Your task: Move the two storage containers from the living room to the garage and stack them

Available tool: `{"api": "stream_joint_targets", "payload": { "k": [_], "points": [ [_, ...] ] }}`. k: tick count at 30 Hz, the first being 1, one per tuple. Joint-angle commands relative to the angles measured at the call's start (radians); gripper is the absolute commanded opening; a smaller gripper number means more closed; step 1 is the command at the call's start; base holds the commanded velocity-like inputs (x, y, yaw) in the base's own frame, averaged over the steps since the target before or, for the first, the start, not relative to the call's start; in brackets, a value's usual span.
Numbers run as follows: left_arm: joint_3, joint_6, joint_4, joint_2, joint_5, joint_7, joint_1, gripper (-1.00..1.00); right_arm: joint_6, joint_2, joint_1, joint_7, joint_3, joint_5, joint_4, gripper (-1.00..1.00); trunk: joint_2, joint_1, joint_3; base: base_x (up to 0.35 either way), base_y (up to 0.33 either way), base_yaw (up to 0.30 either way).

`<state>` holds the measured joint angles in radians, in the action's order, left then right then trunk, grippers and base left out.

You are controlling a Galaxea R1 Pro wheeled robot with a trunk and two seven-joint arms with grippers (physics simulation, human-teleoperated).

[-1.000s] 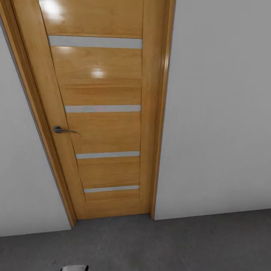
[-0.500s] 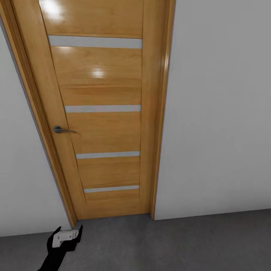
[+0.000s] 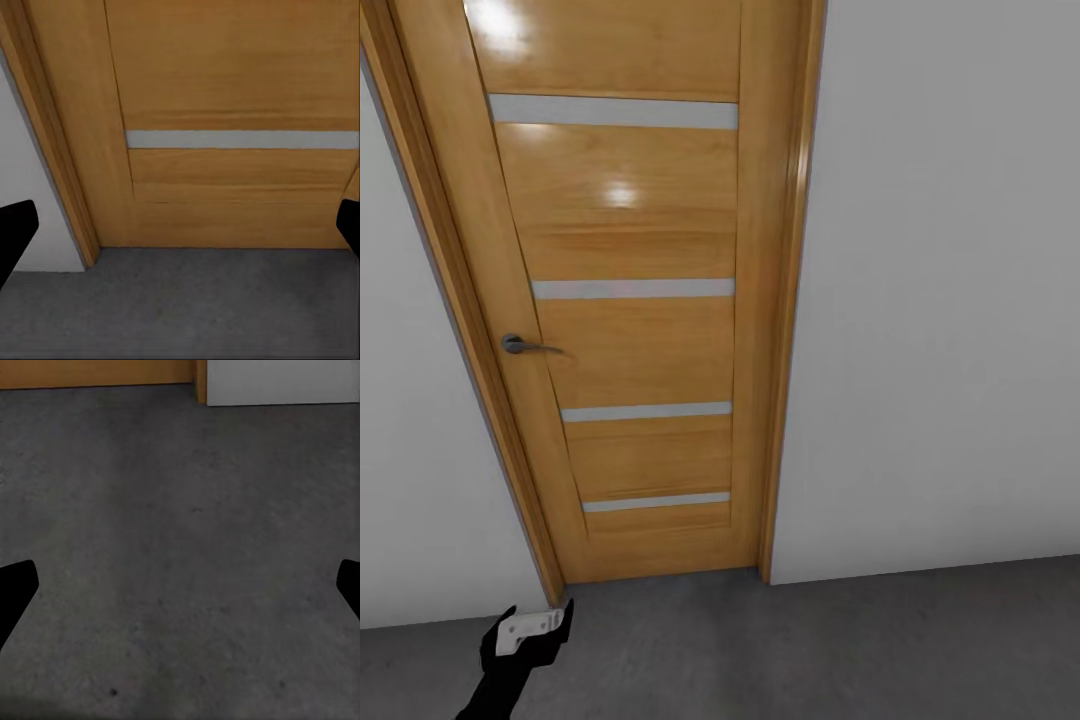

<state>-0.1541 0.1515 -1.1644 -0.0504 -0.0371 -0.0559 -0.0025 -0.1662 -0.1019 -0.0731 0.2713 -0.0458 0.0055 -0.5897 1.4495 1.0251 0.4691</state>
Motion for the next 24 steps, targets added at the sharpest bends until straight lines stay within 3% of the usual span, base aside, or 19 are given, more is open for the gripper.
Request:
{"api": "stream_joint_targets", "payload": {
  "k": [1,4,11,12,13,15,24],
  "points": [
    [-0.001,0.004,0.061,0.001,-0.003,-0.006,-0.034,1.00,-0.003,0.001,-0.001,0.008,-0.004,0.001,0.001,1.00,0.001,0.000,0.001,0.000,0.000,0.000],
    [0.002,0.007,0.179,0.001,-0.001,-0.007,-0.100,1.00,-0.003,0.001,-0.001,0.008,-0.004,0.001,0.001,1.00,0.001,0.000,0.001,0.000,0.000,0.000],
    [0.005,0.008,0.230,0.000,0.005,-0.011,-0.142,1.00,-0.003,0.001,-0.001,0.007,-0.003,0.001,0.001,1.00,0.001,0.000,0.001,0.000,0.000,0.000],
    [0.005,0.008,0.235,0.000,0.007,-0.011,-0.153,1.00,-0.003,0.001,-0.001,0.007,-0.003,0.001,0.001,1.00,0.001,0.000,0.001,0.000,0.000,0.000],
    [0.005,0.008,0.286,-0.002,0.011,-0.013,-0.204,1.00,-0.003,0.002,-0.001,0.007,-0.003,0.001,0.001,1.00,0.001,0.000,0.001,0.000,0.000,0.000],
    [0.005,0.011,0.324,-0.002,0.013,-0.013,-0.226,1.00,-0.003,0.002,-0.001,0.007,-0.003,0.001,0.001,1.00,0.001,0.000,0.001,0.000,0.000,0.000],
    [0.005,0.119,0.392,-0.004,0.039,-0.014,-0.262,1.00,-0.003,0.002,-0.002,0.006,-0.003,0.001,0.001,1.00,0.001,0.000,0.001,0.000,0.000,0.000]
  ]
}}
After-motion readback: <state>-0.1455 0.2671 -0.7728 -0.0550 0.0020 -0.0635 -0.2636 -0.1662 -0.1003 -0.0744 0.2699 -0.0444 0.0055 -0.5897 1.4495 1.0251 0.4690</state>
